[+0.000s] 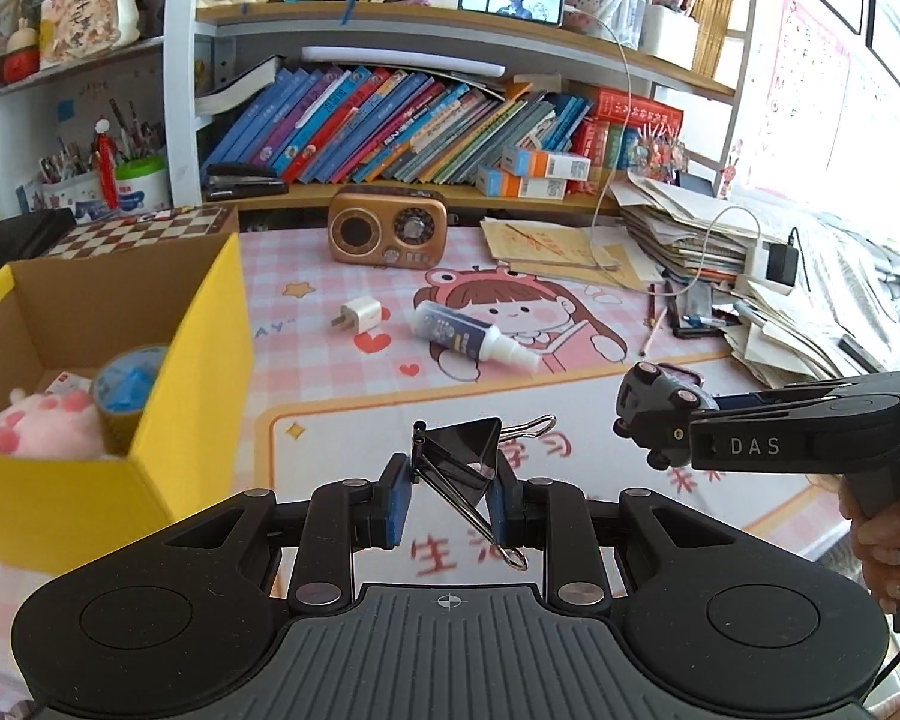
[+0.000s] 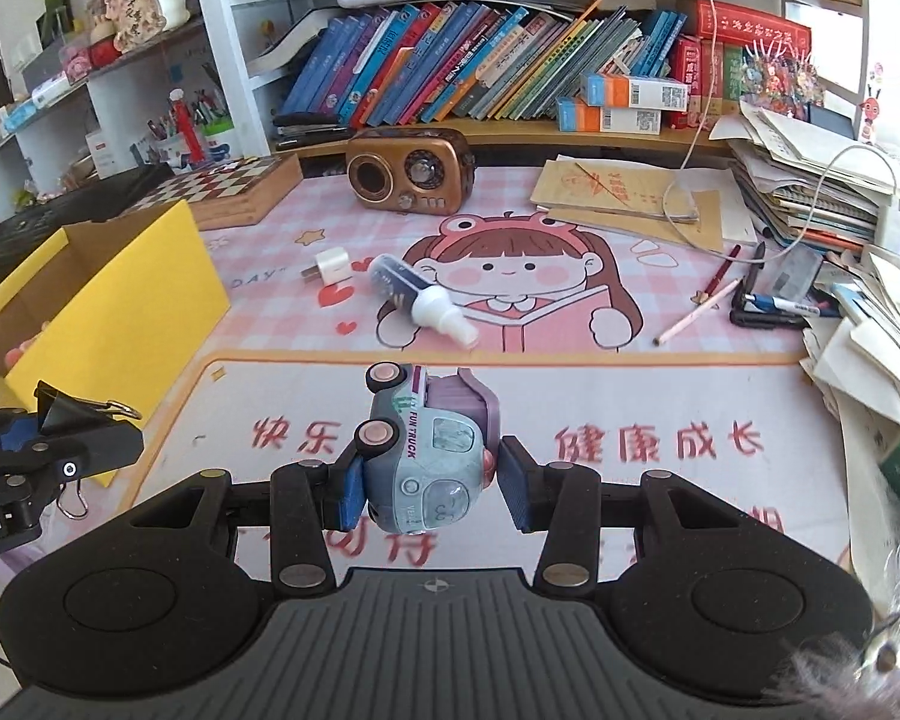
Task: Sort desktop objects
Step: 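Lift and carry the binder clip and toy truck toward the yellow box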
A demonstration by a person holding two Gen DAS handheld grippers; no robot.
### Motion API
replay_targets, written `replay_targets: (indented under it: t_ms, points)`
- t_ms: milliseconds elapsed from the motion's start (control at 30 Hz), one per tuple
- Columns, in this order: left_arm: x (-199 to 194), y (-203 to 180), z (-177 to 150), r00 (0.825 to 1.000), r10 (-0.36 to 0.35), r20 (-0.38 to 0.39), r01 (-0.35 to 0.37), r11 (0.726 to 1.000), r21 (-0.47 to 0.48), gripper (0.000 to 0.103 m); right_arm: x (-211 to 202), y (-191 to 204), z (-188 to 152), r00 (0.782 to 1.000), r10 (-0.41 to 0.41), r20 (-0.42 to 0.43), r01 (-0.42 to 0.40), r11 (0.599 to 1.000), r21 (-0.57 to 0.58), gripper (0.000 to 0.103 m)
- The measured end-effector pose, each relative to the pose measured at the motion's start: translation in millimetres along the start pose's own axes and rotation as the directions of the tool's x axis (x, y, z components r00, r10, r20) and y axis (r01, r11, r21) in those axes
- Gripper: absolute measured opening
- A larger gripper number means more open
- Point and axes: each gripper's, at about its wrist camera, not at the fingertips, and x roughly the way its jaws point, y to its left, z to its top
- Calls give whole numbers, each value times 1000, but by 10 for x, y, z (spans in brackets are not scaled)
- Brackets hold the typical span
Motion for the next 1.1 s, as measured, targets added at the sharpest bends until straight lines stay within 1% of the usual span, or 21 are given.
replay_targets:
  t_ms: [267,533,867,1100]
  points:
    - [-399,167,-214,1000,-8,16,8,1000,-11,25,-282,341,-254,1000,-16,8,16,1000,5,41]
    - [-733,322,-441,1000,-6,19,6,1000,-11,25,-525,667,-513,1000,-9,15,9,1000,13,41]
    - [-1052,513,-725,1000,10,3,-10,1000,-19,25,-695,1131,-867,999,40,-17,-40,999,1,41]
    - [-1224,662,-890,1000,28,-14,-29,999,-40,25,-744,1404,-1032,996,75,-45,-76,997,-13,41]
